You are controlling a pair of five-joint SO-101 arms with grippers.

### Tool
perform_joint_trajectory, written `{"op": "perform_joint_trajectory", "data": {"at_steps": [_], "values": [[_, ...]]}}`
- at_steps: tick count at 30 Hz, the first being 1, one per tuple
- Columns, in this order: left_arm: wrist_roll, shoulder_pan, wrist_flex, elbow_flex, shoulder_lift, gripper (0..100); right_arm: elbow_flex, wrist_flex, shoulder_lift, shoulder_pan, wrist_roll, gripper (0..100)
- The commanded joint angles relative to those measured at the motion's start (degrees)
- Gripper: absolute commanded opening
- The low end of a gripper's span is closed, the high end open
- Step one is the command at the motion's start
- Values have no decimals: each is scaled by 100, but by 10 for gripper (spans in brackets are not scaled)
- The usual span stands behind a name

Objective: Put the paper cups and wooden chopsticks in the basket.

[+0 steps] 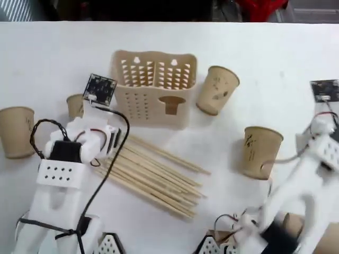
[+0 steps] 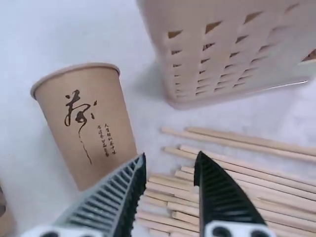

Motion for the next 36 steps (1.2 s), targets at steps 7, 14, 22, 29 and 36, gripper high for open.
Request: {"op": "perform_joint_trajectory", "data": {"at_steps": [7,14,22,29,36], "values": [[-70,22,-97,-44,-110,170,1257,1534,-4391,2290,2224,173],[-79,22,-97,-53,-110,170,4026,558,-5305,3090,3288,171],[-79,31,-88,-53,-110,170,4844,180,-4971,3073,3420,170],[-79,22,-62,-44,-110,170,4809,66,-4207,2396,3393,170],[-70,22,-62,-35,-110,170,4440,-629,-3547,2158,2998,170]]}}
